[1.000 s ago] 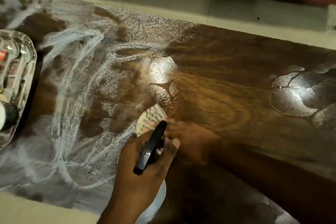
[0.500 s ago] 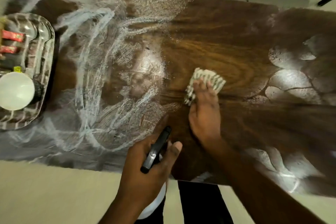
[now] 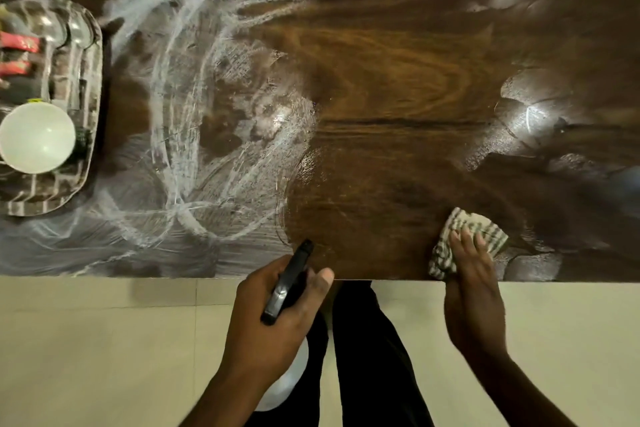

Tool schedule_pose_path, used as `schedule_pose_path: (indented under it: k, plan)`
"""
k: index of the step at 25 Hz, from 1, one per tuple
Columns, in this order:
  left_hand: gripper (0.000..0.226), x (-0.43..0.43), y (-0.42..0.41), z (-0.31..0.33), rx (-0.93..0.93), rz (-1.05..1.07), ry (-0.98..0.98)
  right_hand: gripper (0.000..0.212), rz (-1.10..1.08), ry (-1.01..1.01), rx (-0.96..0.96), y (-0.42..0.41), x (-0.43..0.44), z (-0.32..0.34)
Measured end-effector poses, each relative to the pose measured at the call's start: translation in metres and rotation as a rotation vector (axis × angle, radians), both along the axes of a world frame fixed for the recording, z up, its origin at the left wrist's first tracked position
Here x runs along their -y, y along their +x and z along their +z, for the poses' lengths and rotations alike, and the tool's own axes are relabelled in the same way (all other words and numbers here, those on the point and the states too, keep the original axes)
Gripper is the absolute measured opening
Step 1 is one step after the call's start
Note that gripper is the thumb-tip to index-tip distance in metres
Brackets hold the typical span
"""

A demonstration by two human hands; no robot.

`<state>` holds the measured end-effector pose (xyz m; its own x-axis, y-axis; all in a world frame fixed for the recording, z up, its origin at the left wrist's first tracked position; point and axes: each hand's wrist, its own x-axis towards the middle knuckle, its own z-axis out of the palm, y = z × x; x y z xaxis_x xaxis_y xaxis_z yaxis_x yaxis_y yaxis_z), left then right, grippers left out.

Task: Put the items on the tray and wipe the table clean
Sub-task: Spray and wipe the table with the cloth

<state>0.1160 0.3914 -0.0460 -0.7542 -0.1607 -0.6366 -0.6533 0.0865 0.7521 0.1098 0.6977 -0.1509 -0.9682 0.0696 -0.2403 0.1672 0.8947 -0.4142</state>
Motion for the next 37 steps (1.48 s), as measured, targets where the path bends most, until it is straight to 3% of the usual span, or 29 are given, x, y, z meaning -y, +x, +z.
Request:
schedule_pose_path:
  k: [2, 3, 6, 9, 11, 12, 16, 18, 20, 23, 25, 26, 28, 31, 33, 35, 37]
  plan:
    - [0.03, 0.004, 0.008, -0.005, -0.008, 0.03, -0.013, 0.064, -0.083, -0.013, -0.017, 0.012, 0.056, -0.006]
    - [0.03, 0.006, 0.012, -0.007, -0.018, 0.043, -0.033, 0.067, -0.011, -0.026, -0.02, 0.017, 0.089, -0.009]
    - [0.02, 0.015, 0.022, -0.008, -0.046, 0.082, -0.068, 0.066, 0.476, -0.104, -0.032, 0.027, 0.171, -0.018]
    - [0.023, 0.031, 0.034, -0.009, -0.075, 0.11, -0.103, 0.059, 1.057, -0.098, -0.044, -0.004, 0.177, -0.019]
    - [0.038, 0.047, 0.043, -0.01, -0.071, 0.154, -0.119, 0.06, 1.184, -0.032, -0.01, -0.047, 0.15, -0.015]
    - [0.04, 0.056, 0.046, -0.01, -0.061, 0.181, -0.124, 0.062, 1.094, -0.008, 0.006, -0.069, 0.137, -0.013]
    - [0.035, 0.075, 0.047, -0.012, -0.088, 0.238, -0.115, 0.069, 0.286, -0.061, -0.034, -0.111, 0.14, -0.007]
    - [0.034, 0.08, 0.045, -0.013, -0.093, 0.258, -0.087, 0.071, 0.122, -0.074, -0.043, -0.089, 0.191, -0.012]
    - [0.036, 0.084, 0.042, -0.014, -0.089, 0.253, -0.096, 0.072, 0.333, -0.096, 0.007, -0.047, 0.242, -0.019]
    - [0.031, 0.088, 0.038, -0.014, -0.081, 0.24, -0.108, 0.061, 0.897, -0.231, 0.241, -0.003, 0.287, -0.019]
    - [0.023, 0.092, 0.037, -0.012, -0.093, 0.239, -0.084, 0.06, 1.233, -0.16, 0.122, -0.034, 0.271, -0.016]
    - [0.023, 0.095, 0.036, -0.011, -0.102, 0.24, -0.063, 0.062, 1.294, -0.121, 0.067, -0.058, 0.253, -0.018]
    - [0.025, 0.103, 0.034, -0.011, -0.099, 0.243, -0.035, 0.066, 1.078, -0.027, 0.03, -0.113, 0.209, -0.015]
    - [0.022, 0.116, 0.033, -0.013, -0.09, 0.274, -0.039, 0.068, 0.396, -0.038, -0.034, -0.164, 0.163, -0.002]
    - [0.018, 0.123, 0.032, -0.015, -0.09, 0.274, -0.064, 0.066, 0.064, -0.058, -0.098, -0.144, 0.189, -0.007]
    - [0.018, 0.127, 0.031, -0.014, -0.096, 0.271, -0.077, 0.07, 0.021, -0.113, -0.099, -0.093, 0.235, -0.014]
    - [0.017, 0.13, 0.027, -0.014, -0.099, 0.27, -0.091, 0.078, 0.257, -0.141, -0.058, -0.03, 0.274, -0.018]
